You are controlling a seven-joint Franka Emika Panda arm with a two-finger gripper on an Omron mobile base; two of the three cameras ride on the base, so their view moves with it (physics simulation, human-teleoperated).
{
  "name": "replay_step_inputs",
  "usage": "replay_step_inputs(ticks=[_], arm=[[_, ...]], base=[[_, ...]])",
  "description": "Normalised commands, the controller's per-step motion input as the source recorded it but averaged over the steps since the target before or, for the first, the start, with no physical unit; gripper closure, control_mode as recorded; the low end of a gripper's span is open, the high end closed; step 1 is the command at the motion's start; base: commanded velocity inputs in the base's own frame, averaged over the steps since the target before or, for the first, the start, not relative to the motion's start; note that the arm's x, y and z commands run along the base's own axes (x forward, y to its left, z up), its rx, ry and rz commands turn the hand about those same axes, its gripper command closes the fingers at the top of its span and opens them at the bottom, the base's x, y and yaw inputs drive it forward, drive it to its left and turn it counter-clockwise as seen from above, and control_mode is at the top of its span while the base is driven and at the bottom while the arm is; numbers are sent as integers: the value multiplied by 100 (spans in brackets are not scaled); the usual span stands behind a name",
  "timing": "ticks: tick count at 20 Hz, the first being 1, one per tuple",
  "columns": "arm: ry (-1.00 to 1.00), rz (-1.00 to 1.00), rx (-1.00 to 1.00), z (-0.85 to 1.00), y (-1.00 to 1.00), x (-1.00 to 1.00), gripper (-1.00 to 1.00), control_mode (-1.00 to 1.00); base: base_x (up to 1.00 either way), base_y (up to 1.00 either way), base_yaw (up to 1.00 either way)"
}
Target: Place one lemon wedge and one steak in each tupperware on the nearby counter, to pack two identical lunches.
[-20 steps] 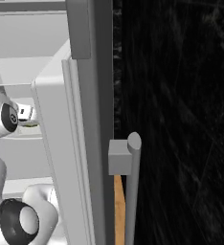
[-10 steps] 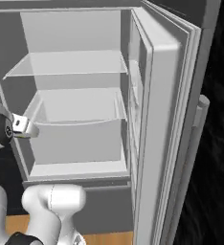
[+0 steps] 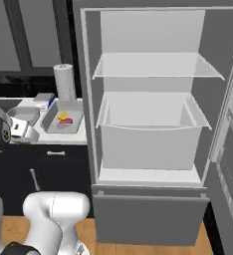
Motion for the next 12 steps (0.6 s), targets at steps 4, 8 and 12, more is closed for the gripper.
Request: replay_step_inputs(ticks=[4, 8, 12], arm=[[0, 0, 0, 0, 0, 0, 100, 100], [0, 0, 0, 0, 0, 0, 100, 100], [0, 0, 0, 0, 0, 0, 100, 100]], base=[[56, 100, 12], [100, 100, 1], [100, 71, 0]])
